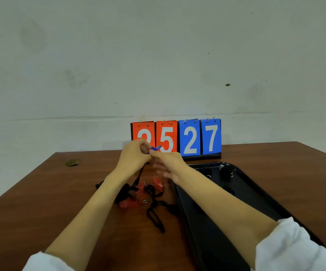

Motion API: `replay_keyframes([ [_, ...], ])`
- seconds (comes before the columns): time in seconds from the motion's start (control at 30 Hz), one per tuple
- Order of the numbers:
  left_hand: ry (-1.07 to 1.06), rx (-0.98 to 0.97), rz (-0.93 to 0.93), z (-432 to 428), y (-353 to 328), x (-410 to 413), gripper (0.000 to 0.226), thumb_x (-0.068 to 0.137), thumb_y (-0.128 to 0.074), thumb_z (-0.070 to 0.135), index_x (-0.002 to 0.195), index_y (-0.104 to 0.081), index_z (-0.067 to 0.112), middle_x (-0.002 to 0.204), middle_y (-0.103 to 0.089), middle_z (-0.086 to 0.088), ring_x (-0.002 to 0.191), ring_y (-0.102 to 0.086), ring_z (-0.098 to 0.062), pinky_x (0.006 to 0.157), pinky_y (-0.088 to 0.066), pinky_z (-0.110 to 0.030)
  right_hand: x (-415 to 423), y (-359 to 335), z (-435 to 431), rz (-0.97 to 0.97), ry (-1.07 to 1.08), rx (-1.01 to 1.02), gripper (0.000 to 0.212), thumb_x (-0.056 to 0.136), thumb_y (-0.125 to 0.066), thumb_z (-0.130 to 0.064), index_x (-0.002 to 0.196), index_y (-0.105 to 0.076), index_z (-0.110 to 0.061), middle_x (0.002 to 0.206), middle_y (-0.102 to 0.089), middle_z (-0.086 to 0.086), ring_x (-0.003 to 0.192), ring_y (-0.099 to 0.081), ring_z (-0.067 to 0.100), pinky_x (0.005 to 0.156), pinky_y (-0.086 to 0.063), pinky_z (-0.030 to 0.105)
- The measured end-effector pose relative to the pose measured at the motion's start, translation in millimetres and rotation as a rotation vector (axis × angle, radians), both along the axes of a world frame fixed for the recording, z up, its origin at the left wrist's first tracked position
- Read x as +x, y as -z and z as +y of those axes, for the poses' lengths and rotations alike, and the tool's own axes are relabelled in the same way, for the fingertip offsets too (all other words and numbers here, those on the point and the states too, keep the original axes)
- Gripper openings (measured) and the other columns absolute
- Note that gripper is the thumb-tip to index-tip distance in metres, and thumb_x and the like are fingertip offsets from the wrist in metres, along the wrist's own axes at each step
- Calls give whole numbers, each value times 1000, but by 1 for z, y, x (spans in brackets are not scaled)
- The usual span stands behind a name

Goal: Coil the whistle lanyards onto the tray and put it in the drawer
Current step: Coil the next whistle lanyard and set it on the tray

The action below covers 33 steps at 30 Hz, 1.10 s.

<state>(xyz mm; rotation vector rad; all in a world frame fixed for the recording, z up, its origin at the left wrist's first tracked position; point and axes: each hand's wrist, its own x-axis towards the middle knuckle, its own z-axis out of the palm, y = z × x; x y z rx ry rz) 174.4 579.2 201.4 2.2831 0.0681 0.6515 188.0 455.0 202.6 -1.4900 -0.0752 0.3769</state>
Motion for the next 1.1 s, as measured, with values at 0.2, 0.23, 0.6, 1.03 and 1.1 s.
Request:
replay_keyframes([
  [0.2,273,-184,134,-18,-25,-21,64,78,-68,-2,123,-37,29,90,-65,-3,54,-59,-19,46,-46,-23,-6,-23,-27,106,94,461,28,89,-61,-29,104,-60,-6,91,-67,8,82,-63,18,72,-51,30],
  [0.23,309,-210,177,-18,-26,-24,57,81,-65,-2,123,-39,27,88,-67,-5,49,-56,-16,43,-43,-23,-7,-29,-34,158,76,609,27,91,-56,-28,101,-57,-3,88,-65,11,81,-63,21,74,-51,32],
  [0.6,151,-324,248,15,-16,-18,17,84,-65,5,99,-67,12,84,-68,-8,43,-39,-9,43,-36,-18,0,-22,-136,-215,206,-26,28,92,-53,-33,71,-44,-16,44,-28,-6,34,-20,7,32,-19,18],
  [1.03,45,-36,358,-2,26,-36,8,80,-70,25,85,-65,21,90,-65,3,88,-62,-14,80,-51,-29,-23,1,-149,-652,323,-754,27,86,-58,-46,81,-56,-20,71,-58,-8,62,-51,0,51,-38,21],
  [1.1,68,138,441,-12,34,-45,21,79,-68,20,94,-60,31,104,-55,4,100,-54,-16,86,-48,-33,-27,5,-145,-664,268,-662,28,86,-57,-48,83,-56,-20,65,-59,-5,61,-57,7,55,-48,26],
])
